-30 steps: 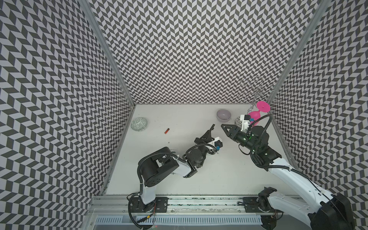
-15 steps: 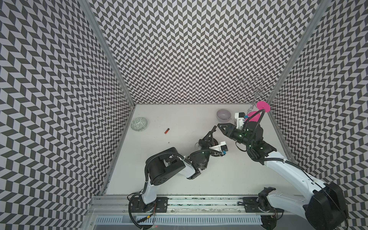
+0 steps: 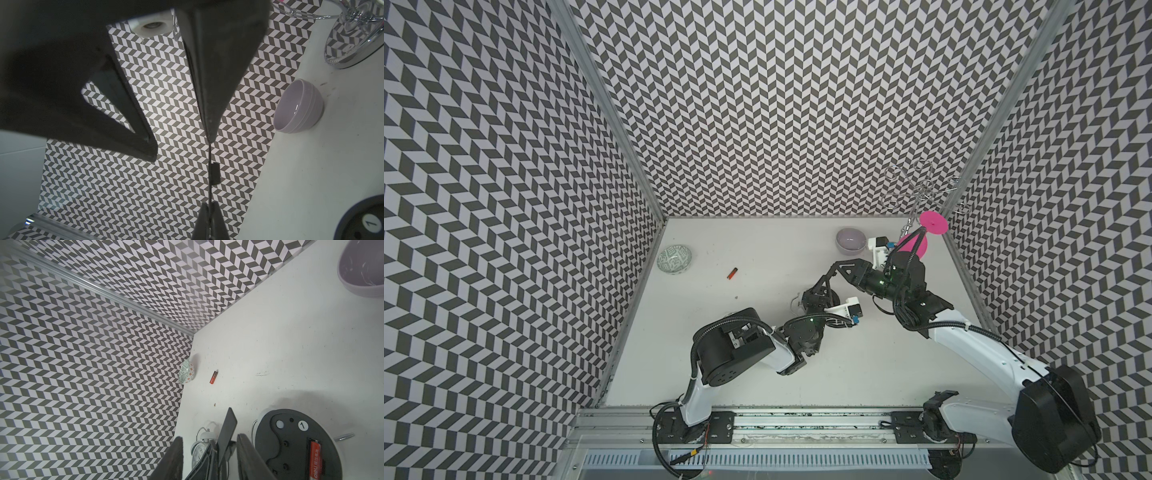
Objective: Insert the battery into the alarm
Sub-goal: Pick up the cover from the center of the board.
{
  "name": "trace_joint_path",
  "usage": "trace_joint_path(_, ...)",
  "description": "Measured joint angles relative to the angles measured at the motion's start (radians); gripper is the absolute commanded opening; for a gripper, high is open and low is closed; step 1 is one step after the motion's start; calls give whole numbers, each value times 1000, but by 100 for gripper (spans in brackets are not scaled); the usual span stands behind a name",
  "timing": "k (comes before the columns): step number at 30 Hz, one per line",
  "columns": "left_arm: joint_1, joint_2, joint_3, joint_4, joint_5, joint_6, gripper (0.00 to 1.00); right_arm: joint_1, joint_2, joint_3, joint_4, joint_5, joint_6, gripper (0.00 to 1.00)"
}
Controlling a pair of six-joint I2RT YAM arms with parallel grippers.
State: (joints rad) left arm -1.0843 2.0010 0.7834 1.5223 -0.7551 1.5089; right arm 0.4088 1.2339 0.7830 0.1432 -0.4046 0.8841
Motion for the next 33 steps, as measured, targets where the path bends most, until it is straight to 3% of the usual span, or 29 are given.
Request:
trace_joint_path(9, -2, 0, 1, 0, -12, 17, 0, -13, 70, 1, 15, -75, 23, 31)
trace_joint_path(16, -4, 0, 1, 1, -17, 19, 0, -15, 77, 2, 21, -92, 34, 18)
trace_joint_path(27, -9, 0, 4, 1, -24, 20, 0, -21, 101, 5, 39, -114, 55, 16)
trace_joint_path(33, -9, 15, 23, 2, -38, 23, 0, -21, 103, 5, 44, -130, 68, 22)
